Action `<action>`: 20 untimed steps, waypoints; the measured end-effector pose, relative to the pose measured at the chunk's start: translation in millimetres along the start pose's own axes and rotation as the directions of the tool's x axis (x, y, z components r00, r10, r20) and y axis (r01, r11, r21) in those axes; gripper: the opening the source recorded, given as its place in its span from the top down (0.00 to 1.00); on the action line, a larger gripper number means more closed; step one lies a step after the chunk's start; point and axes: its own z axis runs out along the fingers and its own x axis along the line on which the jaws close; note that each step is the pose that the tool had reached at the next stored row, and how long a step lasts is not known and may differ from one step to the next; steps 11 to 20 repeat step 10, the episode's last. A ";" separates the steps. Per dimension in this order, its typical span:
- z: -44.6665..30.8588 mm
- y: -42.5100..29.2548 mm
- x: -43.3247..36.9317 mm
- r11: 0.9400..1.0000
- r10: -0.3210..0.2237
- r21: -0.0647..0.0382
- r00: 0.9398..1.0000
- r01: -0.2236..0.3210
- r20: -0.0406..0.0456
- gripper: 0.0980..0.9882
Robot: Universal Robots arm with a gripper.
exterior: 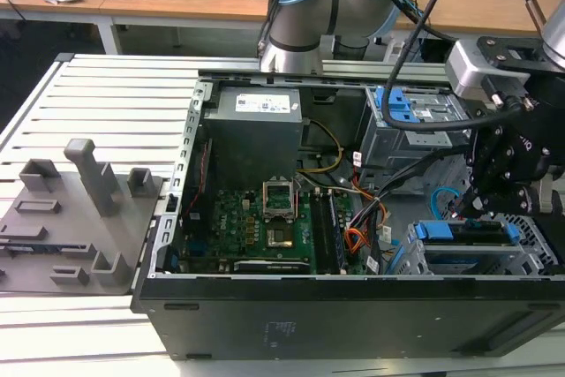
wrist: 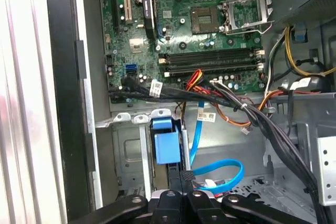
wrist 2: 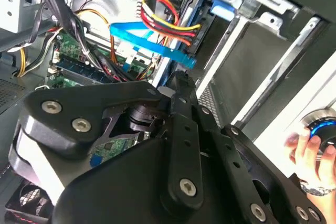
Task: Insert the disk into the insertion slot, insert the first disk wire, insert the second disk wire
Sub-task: 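Insert the second disk wire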
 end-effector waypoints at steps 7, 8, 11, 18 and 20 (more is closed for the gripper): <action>0.1 3.1 0.4 1.000 0.000 0.000 1.000 0.000 0.000 0.99; 0.1 3.1 0.4 1.000 0.000 0.000 1.000 0.000 0.000 0.99; 0.1 3.1 0.4 1.000 0.000 0.000 1.000 0.000 0.000 0.99; 0.1 3.1 0.4 1.000 0.000 0.000 1.000 0.000 0.000 0.99; 0.1 3.1 0.4 1.000 0.000 0.000 1.000 0.000 0.000 0.99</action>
